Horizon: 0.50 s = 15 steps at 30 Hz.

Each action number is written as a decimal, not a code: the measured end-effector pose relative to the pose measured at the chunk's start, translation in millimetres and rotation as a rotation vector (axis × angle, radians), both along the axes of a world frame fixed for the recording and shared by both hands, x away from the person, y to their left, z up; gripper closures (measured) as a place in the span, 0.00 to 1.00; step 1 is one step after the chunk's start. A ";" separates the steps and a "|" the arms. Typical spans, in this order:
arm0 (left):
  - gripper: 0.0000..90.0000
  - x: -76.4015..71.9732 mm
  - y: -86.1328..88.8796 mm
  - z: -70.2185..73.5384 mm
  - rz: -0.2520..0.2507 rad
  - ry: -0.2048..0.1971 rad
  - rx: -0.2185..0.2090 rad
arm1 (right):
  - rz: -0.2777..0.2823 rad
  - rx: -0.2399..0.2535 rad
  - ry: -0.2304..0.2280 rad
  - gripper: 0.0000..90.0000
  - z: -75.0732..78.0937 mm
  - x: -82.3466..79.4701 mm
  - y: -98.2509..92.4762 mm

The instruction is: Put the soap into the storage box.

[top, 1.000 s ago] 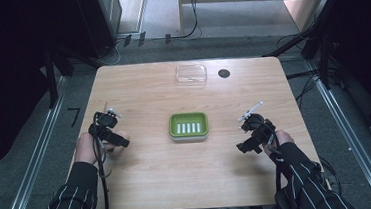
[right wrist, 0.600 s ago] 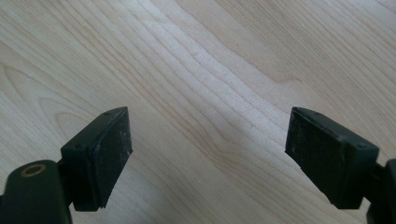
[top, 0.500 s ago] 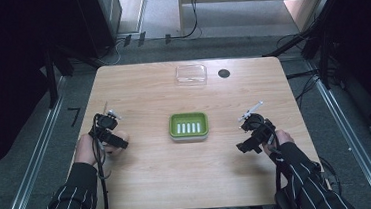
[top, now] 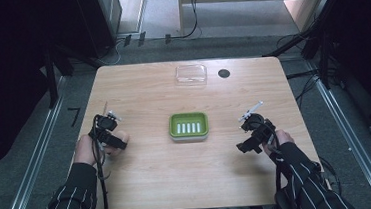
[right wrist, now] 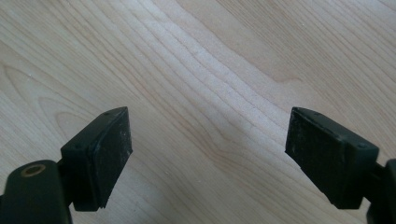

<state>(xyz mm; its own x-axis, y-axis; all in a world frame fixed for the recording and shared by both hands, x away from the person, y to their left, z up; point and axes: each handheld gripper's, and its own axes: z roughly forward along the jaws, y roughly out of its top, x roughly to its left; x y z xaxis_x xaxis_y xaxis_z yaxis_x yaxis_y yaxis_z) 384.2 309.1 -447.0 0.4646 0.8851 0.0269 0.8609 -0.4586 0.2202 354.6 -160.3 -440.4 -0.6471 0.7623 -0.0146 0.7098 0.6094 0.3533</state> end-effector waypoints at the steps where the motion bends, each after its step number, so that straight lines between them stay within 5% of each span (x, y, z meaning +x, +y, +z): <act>1: 0.36 0.0 -0.1 -0.1 -0.001 -0.001 0.001 | -0.001 0.001 -0.001 0.17 0.1 -0.1 0.0; 15: 0.37 -0.4 -0.1 -3.0 -0.001 -0.003 0.000 | -0.003 0.001 0.000 0.17 0.1 -0.2 0.3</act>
<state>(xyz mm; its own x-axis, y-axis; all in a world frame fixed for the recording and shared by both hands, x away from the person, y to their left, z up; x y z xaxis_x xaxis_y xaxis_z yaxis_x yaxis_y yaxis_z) 383.8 309.1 -450.1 0.4657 0.8845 0.0285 0.8596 -0.4598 0.2229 354.5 -160.0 -440.2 -0.6450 0.7641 -0.0137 0.7116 0.6070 0.3538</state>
